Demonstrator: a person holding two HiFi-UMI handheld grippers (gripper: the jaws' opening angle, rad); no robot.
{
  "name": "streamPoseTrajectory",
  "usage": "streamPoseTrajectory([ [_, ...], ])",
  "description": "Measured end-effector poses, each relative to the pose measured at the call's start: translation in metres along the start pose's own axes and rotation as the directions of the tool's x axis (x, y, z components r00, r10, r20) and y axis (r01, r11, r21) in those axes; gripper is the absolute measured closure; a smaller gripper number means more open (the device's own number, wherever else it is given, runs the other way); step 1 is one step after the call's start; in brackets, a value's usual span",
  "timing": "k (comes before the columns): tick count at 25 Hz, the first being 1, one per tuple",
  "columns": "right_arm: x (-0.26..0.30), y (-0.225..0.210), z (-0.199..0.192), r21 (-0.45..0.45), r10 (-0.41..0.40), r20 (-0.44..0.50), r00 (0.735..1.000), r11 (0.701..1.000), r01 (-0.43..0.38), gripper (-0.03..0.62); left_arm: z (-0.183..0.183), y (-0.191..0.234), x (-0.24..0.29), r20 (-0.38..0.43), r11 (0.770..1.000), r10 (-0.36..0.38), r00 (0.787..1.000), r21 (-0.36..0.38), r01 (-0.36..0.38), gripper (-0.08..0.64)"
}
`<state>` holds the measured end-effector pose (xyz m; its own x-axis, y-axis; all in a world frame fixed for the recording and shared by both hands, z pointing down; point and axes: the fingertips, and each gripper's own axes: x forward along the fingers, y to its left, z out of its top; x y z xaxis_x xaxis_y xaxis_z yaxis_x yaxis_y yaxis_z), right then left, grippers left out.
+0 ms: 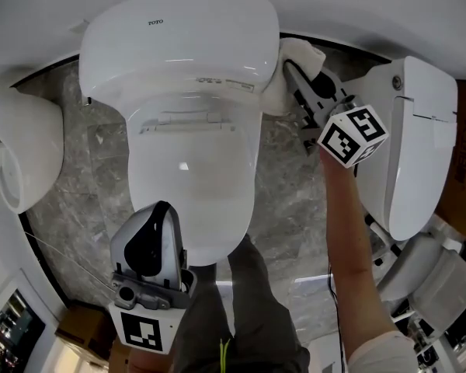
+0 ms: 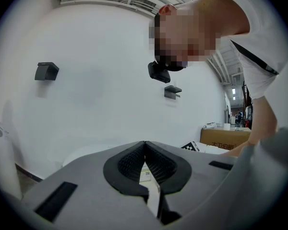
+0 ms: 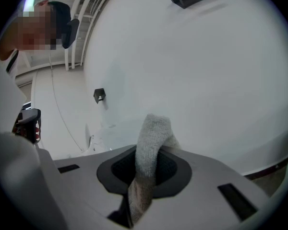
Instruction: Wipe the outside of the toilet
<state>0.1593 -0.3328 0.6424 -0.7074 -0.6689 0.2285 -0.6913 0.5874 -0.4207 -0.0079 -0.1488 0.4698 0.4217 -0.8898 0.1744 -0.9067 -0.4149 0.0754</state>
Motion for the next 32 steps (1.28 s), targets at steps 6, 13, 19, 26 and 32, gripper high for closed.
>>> streamPoseTrajectory([
  [6, 0.007, -0.019, -0.022, -0.005, -0.042, -0.005, 0.999, 0.999, 0.042, 0.522, -0.014, 0.006, 0.003, -0.018, 1.0, -0.003, 1.0, 0.015, 0.003, 0.543],
  [13, 0.015, -0.034, -0.059, -0.065, -0.073, -0.066, 0.995, 0.996, 0.069, 0.522, -0.042, 0.009, 0.011, -0.028, 1.0, 0.006, 1.0, 0.008, -0.006, 0.543],
  [19, 0.022, -0.05, -0.089, -0.081, -0.097, -0.087, 0.992, 0.993, 0.09, 0.522, -0.072, 0.011, 0.017, -0.031, 1.0, -0.001, 1.0, -0.001, 0.001, 0.543],
  [26, 0.025, -0.059, -0.114, -0.083, -0.127, -0.098, 0.987, 0.989, 0.119, 0.522, -0.098, 0.017, 0.017, -0.036, 1.0, 0.001, 0.999, -0.008, -0.001, 0.543],
  [32, 0.03, -0.067, -0.129, -0.096, -0.146, -0.111, 0.983, 0.986, 0.136, 0.522, -0.114, 0.026, 0.02, -0.045, 1.0, -0.002, 0.999, -0.006, 0.001, 0.543],
])
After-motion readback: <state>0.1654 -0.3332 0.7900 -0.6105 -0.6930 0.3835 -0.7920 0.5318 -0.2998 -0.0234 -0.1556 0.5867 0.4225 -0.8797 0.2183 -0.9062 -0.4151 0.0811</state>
